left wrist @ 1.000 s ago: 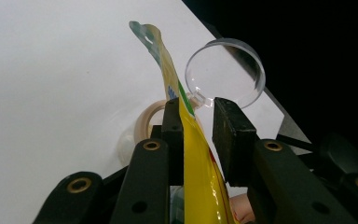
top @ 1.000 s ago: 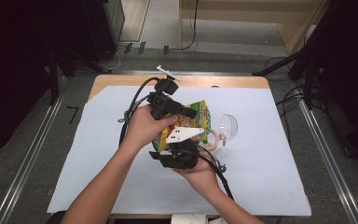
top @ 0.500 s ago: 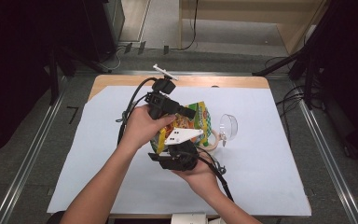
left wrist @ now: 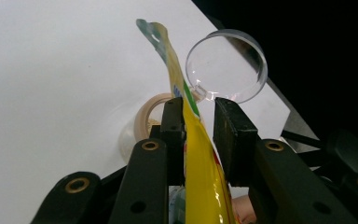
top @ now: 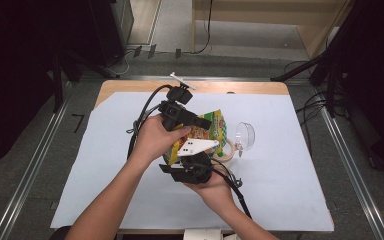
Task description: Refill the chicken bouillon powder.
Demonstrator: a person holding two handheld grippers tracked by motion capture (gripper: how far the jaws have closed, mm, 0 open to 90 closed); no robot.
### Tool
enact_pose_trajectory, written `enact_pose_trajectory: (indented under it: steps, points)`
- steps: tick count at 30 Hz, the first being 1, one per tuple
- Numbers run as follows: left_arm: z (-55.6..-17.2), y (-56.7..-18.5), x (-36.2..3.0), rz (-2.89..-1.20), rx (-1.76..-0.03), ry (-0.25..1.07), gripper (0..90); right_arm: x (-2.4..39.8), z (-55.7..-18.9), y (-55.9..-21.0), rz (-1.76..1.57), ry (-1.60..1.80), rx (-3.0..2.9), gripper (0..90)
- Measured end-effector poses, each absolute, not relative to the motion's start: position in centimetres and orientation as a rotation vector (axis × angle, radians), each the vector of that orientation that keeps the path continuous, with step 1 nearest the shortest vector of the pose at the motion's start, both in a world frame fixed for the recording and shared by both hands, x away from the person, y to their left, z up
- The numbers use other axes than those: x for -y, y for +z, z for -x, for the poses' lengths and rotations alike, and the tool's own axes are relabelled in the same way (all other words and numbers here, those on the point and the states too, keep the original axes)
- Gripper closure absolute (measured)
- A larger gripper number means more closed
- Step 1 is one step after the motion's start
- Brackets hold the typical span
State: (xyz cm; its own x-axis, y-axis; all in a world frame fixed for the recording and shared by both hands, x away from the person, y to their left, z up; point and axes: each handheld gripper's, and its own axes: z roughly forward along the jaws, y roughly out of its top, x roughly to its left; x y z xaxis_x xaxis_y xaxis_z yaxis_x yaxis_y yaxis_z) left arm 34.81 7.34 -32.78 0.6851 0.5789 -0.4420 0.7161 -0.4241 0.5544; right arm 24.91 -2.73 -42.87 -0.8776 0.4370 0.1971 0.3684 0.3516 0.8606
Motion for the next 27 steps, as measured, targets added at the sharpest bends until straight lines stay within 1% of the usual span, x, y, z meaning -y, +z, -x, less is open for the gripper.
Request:
enact_pose_trajectory:
  steps: [11,27]
  points:
    - [-34.83,-32.45,-7.65,-2.114,-0.995,-0.244,73.8,2.62,-24.62,-42.26,-0.786,1.605,-2.532,66.2]
    - [-34.46,-32.30,-7.28,-2.131,-0.983,-0.233,74.3,2.63,-24.36,-42.34,-0.813,1.620,-2.515,66.3]
